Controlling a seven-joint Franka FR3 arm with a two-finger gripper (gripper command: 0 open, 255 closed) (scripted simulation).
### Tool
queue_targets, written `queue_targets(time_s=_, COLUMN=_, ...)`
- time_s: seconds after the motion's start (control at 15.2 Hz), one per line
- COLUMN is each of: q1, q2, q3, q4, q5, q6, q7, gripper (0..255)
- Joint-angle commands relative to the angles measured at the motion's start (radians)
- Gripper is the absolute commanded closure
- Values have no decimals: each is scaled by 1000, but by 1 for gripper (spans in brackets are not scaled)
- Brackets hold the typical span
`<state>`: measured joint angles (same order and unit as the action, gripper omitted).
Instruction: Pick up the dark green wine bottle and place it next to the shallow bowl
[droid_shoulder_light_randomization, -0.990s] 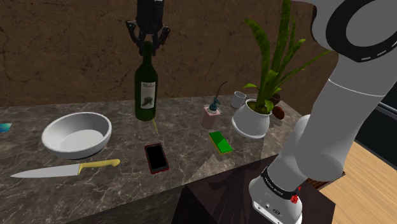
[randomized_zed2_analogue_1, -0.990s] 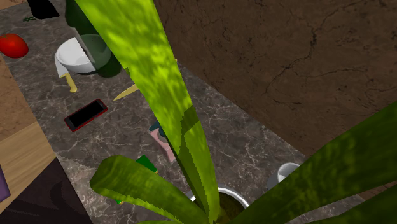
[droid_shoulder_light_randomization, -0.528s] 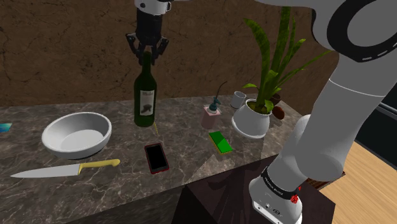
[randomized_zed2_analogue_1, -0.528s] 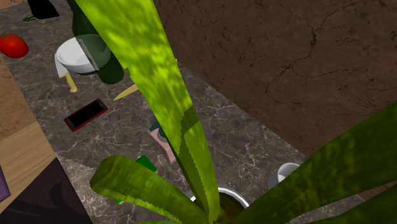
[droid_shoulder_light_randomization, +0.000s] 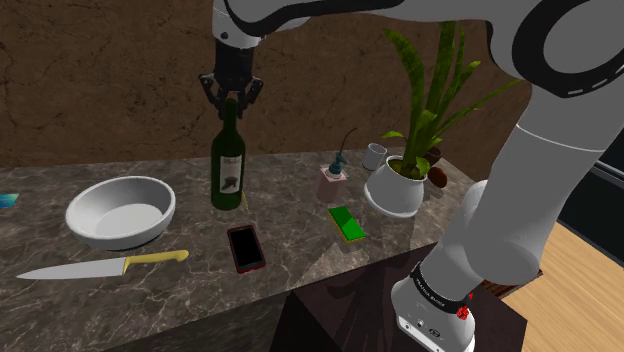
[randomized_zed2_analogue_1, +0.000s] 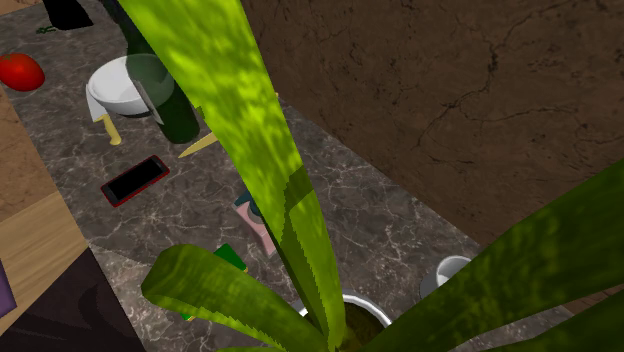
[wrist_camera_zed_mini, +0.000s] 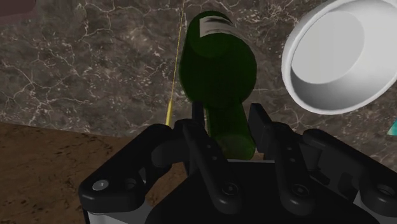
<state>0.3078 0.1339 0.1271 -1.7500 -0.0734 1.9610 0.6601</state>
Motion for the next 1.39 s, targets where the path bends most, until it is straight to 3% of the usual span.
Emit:
queue_targets(time_s=0.0, q1=0, q2=3, q3=0, q4=-25, q5=-1, q6=29, q7=2, gripper=255)
queue_targets(time_s=0.2, q1=0, q2=10, q3=-1, q4=-57, q5=-3, q6=68, q7=5, gripper=255)
queue_targets(time_s=0.73, q1=0, q2=10, q3=-1, q4=-57, q5=-3, q6=68, q7=5, gripper=255)
queue_targets(time_s=0.79, q1=0, q2=11, q3=-1, q4=-57, q5=-4, q6=68, q7=5, gripper=0)
queue_targets(time_s=1.12, q1=0, q2=11, q3=-1, q4=-57, q5=-4, q6=68, q7=5, gripper=0)
queue_targets(time_s=1.32, q1=1, q2=-15, q3=2, q4=11, q5=2, q6=-25, q7=1, gripper=0)
